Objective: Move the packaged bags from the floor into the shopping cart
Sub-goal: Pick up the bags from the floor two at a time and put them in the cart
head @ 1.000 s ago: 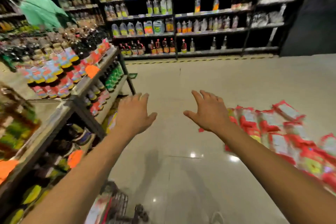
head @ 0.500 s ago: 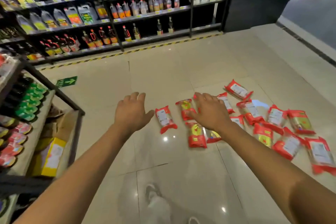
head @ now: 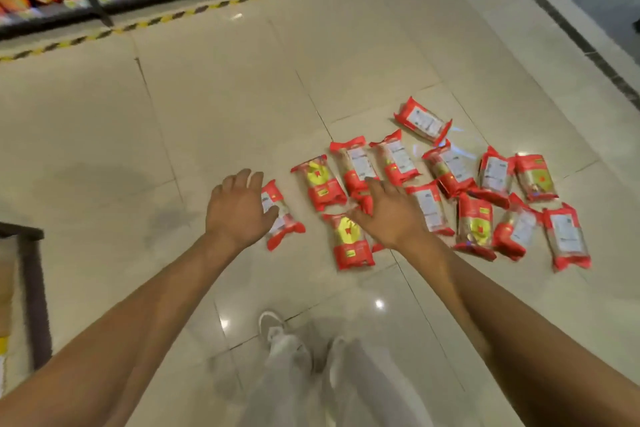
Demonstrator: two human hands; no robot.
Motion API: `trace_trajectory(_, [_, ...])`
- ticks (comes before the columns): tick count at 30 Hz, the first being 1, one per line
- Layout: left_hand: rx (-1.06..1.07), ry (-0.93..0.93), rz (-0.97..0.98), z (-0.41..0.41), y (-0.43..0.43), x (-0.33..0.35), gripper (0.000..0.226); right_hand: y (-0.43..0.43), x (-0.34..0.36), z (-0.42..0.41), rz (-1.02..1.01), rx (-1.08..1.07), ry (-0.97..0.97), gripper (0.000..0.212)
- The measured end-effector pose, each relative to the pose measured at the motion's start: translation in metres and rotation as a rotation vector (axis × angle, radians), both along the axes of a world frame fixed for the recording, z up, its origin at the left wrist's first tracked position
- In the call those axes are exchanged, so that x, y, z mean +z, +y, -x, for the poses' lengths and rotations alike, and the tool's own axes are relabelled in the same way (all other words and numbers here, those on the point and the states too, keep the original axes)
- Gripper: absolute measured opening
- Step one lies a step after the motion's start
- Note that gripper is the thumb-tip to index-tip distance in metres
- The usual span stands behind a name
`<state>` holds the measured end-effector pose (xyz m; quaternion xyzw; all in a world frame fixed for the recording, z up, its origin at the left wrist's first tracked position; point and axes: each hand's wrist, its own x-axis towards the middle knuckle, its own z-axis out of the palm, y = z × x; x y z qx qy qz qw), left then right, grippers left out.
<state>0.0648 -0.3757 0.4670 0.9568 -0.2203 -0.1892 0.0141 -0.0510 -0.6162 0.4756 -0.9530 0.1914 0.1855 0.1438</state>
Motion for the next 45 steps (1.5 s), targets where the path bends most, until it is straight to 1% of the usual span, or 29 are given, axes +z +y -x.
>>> trace_trajectory(4, [0.134, 0.160, 0.048, -0.052, -0.017, -0.121, 0.070, -0.031, -0.115, -0.035, -0.142, -0.204, 0.072, 0.082])
trace_trajectory(7, [0.314, 0.308, 0.081, -0.082, -0.031, -0.233, 0.073, -0.054, -0.228, -0.047, -0.256, -0.360, 0.167, 0.074])
trace_trajectory(10, [0.486, 0.458, 0.079, -0.105, -0.042, -0.349, 0.078, -0.077, -0.346, -0.051, -0.345, -0.466, 0.237, 0.078])
trace_trajectory(11, [0.540, 0.511, 0.091, -0.109, -0.043, -0.391, 0.083, -0.084, -0.387, -0.049, -0.364, -0.492, 0.259, 0.077])
trace_trajectory(13, [0.669, 0.588, 0.155, -0.120, -0.039, -0.480, 0.099, -0.097, -0.466, -0.045, -0.378, -0.553, 0.295, 0.074])
trace_trajectory(15, [0.783, 0.616, 0.218, -0.132, -0.025, -0.585, 0.111, -0.109, -0.536, -0.039, -0.414, -0.634, 0.322, 0.080])
trace_trajectory(16, [0.844, 0.610, 0.255, -0.139, -0.021, -0.629, 0.117, -0.116, -0.570, -0.037, -0.398, -0.651, 0.316, 0.083])
trace_trajectory(18, [0.968, 0.602, 0.327, -0.149, -0.024, -0.664, 0.127, -0.125, -0.624, -0.038, -0.382, -0.695, 0.285, 0.088])
trace_trajectory(19, [1.021, 0.586, 0.360, -0.152, -0.028, -0.672, 0.126, -0.132, -0.648, -0.037, -0.397, -0.713, 0.271, 0.088])
trace_trajectory(21, [1.163, 0.581, 0.445, -0.151, -0.024, -0.700, 0.118, -0.141, -0.680, -0.037, -0.494, -0.760, 0.306, 0.083])
trace_trajectory(23, [1.304, 0.575, 0.554, -0.148, -0.020, -0.719, 0.112, -0.147, -0.701, -0.034, -0.553, -0.793, 0.332, 0.090])
trace_trajectory(24, [1.353, 0.585, 0.583, -0.145, -0.019, -0.724, 0.106, -0.148, -0.709, -0.035, -0.562, -0.809, 0.338, 0.086])
trace_trajectory(25, [1.378, 0.603, 0.622, -0.143, -0.018, -0.728, 0.092, -0.146, -0.712, -0.036, -0.577, -0.831, 0.320, 0.074])
trace_trajectory(27, [1.376, 0.633, 0.671, -0.139, -0.022, -0.726, 0.056, -0.137, -0.707, -0.044, -0.579, -0.848, 0.276, 0.054])
trace_trajectory(28, [1.384, 0.617, 0.676, -0.139, -0.023, -0.721, 0.050, -0.130, -0.699, -0.048, -0.581, -0.886, 0.261, 0.049])
trace_trajectory(29, [1.406, 0.614, 0.679, -0.136, -0.023, -0.713, 0.052, -0.126, -0.692, -0.047, -0.577, -0.904, 0.224, 0.046])
trace_trajectory(31, [1.410, 0.566, 0.683, -0.134, -0.012, -0.687, 0.077, -0.117, -0.663, -0.043, -0.564, -0.913, 0.155, 0.044])
trace_trajectory(33, [1.334, 0.528, 0.671, -0.131, 0.011, -0.657, 0.102, -0.112, -0.620, -0.042, -0.525, -0.905, 0.081, 0.052])
trace_trajectory(34, [1.297, 0.510, 0.667, -0.130, 0.021, -0.634, 0.109, -0.113, -0.589, -0.043, -0.511, -0.895, 0.058, 0.057])
trace_trajectory(35, [1.284, 0.491, 0.690, -0.130, 0.027, -0.601, 0.110, -0.113, -0.552, -0.046, -0.499, -0.876, 0.014, 0.061])
trace_trajectory(36, [1.271, 0.477, 0.729, -0.132, 0.025, -0.554, 0.106, -0.117, -0.516, -0.051, -0.487, -0.851, -0.028, 0.064])
trace_trajectory(38, [1.214, 0.428, 0.784, -0.134, 0.025, -0.457, 0.097, -0.116, -0.420, -0.071, -0.489, -0.808, -0.144, 0.067])
trace_trajectory(41, [1.133, 0.316, 0.894, -0.129, 0.027, -0.299, 0.086, -0.104, -0.262, -0.104, -0.586, -0.711, -0.290, 0.059])
trace_trajectory(43, [1.093, 0.260, 0.941, -0.120, 0.035, -0.194, 0.076, -0.088, -0.161, -0.120, -0.653, -0.644, -0.346, 0.064])
trace_trajectory(45, [1.048, 0.199, 0.995, -0.108, 0.049, -0.099, 0.075, -0.069, -0.068, -0.130, -0.706, -0.570, -0.382, 0.070])
